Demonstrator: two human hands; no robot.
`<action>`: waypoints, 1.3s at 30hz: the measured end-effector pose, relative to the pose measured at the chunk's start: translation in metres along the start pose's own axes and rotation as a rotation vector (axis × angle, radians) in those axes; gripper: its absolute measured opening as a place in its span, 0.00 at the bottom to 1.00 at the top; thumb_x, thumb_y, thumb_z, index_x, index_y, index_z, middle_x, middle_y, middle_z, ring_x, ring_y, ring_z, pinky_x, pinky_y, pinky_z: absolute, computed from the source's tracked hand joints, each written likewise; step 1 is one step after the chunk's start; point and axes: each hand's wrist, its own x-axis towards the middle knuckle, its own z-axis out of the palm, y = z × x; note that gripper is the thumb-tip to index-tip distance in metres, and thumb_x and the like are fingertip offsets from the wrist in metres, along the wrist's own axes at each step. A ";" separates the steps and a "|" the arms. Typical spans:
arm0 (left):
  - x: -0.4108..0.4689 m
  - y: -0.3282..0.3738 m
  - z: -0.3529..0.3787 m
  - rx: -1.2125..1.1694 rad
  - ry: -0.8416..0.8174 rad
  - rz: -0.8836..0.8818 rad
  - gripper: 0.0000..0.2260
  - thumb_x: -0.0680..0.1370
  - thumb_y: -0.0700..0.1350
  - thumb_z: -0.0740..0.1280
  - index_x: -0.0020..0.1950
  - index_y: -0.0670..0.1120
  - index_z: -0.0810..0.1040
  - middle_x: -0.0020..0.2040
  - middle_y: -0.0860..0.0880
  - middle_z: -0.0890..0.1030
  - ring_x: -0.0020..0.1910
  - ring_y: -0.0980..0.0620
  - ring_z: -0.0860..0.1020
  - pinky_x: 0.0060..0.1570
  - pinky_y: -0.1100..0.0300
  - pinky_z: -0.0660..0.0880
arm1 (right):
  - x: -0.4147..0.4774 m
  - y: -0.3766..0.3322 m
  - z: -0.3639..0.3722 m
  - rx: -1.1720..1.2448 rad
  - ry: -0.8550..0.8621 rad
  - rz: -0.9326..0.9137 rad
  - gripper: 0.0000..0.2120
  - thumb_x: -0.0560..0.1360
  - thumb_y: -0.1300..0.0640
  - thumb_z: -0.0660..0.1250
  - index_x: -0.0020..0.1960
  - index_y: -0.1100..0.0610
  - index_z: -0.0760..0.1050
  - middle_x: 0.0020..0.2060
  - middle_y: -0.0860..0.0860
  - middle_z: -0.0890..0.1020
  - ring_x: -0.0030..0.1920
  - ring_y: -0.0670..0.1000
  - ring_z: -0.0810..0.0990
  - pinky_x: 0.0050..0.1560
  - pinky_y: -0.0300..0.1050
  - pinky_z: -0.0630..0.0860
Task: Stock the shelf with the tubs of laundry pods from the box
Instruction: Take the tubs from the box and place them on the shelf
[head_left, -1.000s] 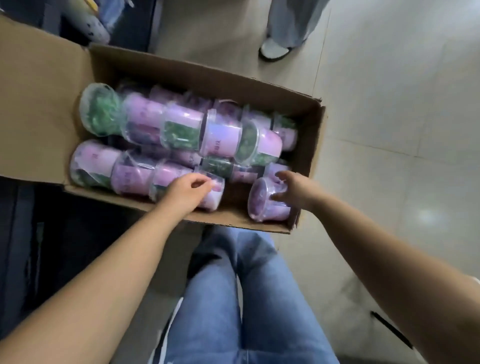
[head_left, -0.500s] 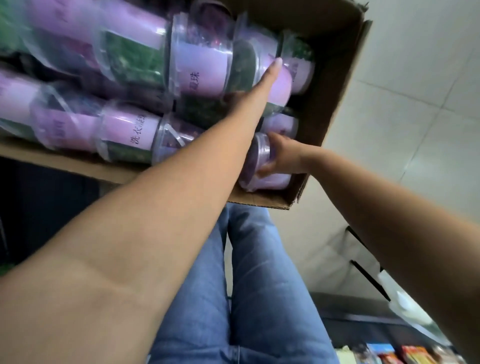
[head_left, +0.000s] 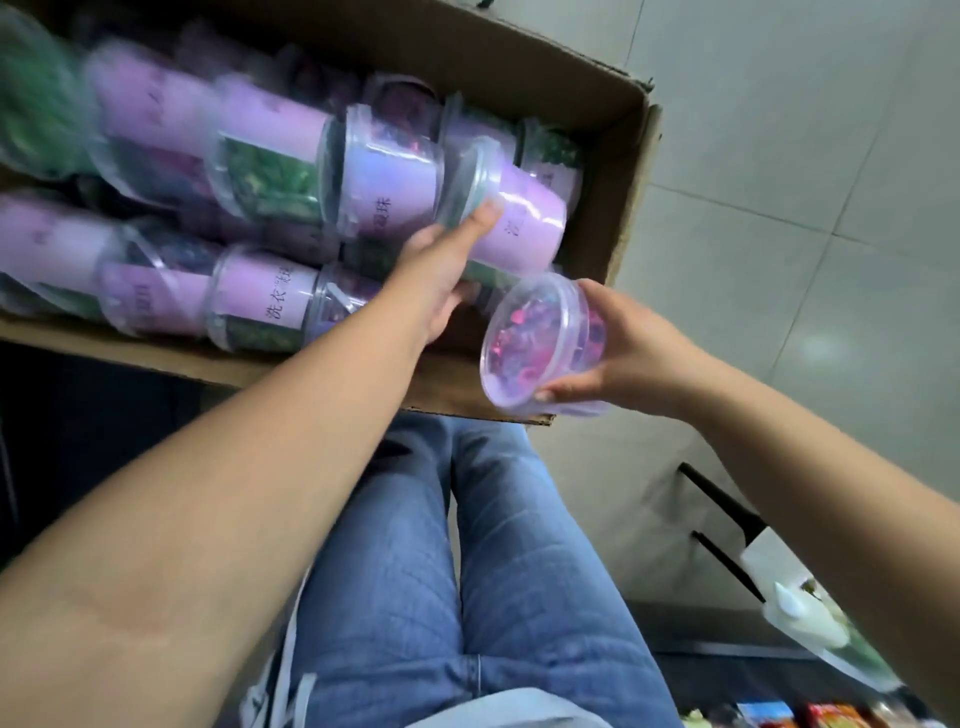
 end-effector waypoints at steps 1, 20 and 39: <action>-0.005 0.001 -0.005 0.005 -0.020 0.016 0.18 0.72 0.50 0.71 0.57 0.42 0.76 0.55 0.43 0.80 0.55 0.44 0.78 0.56 0.46 0.74 | -0.008 0.001 -0.006 0.052 -0.017 0.011 0.31 0.59 0.52 0.80 0.57 0.55 0.70 0.49 0.49 0.77 0.50 0.51 0.75 0.49 0.41 0.71; -0.058 0.012 -0.179 0.245 0.167 0.085 0.40 0.64 0.49 0.75 0.73 0.49 0.61 0.68 0.50 0.72 0.63 0.53 0.72 0.64 0.60 0.65 | 0.076 0.005 0.023 0.808 -0.159 0.329 0.17 0.73 0.42 0.65 0.53 0.54 0.76 0.44 0.51 0.83 0.41 0.48 0.82 0.47 0.42 0.78; -0.007 0.014 -0.148 -0.052 0.320 0.188 0.23 0.75 0.55 0.64 0.67 0.49 0.64 0.58 0.52 0.73 0.61 0.51 0.74 0.60 0.49 0.74 | 0.116 -0.031 0.098 1.464 -0.082 0.406 0.38 0.63 0.37 0.66 0.64 0.60 0.72 0.61 0.59 0.78 0.59 0.59 0.78 0.60 0.58 0.73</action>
